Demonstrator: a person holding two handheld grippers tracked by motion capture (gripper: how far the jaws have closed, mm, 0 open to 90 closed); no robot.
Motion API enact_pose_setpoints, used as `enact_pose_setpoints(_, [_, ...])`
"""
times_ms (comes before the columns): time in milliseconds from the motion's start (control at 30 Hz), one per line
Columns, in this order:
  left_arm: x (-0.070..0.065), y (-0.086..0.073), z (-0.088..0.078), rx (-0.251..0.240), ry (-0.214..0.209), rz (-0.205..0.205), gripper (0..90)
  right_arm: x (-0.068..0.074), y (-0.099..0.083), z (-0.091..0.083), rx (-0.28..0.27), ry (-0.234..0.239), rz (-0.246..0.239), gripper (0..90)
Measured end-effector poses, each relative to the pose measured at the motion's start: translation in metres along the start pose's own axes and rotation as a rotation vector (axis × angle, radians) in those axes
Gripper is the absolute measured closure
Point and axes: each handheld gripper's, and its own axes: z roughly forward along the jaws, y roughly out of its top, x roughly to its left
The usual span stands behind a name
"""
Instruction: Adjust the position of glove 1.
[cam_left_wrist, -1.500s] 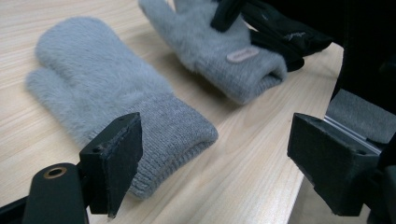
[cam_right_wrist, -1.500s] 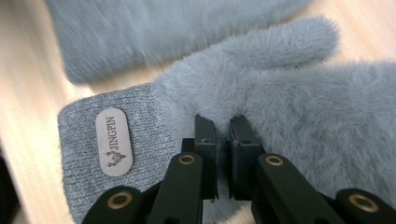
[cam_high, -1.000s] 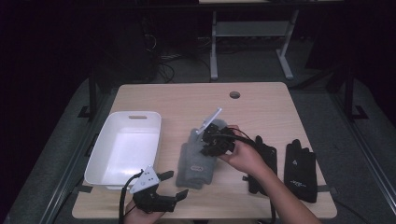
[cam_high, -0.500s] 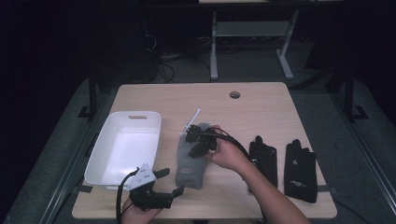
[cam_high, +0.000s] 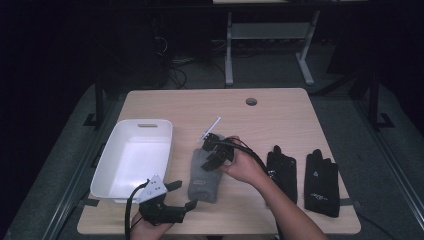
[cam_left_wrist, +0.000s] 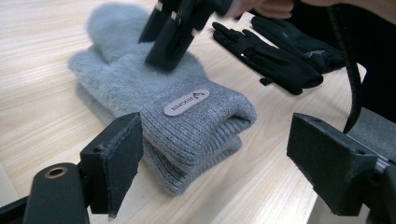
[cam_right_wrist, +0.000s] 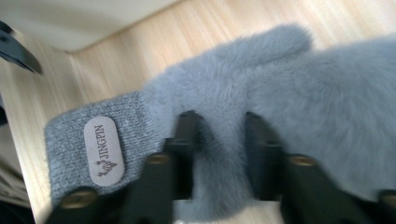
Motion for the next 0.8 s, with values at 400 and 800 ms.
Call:
enact_pose_setpoints(400, [0.001,0.001,0.001,0.01,0.018,-0.018,21.9,0.004,-0.025,0.016,-0.03,0.01,0.057,65.8])
enact_pose_setpoints(800, [-0.005,0.002,0.003,0.008,0.007,0.003,21.7,-0.032,-0.043,-0.016,-0.185,-0.037,0.245,40.1])
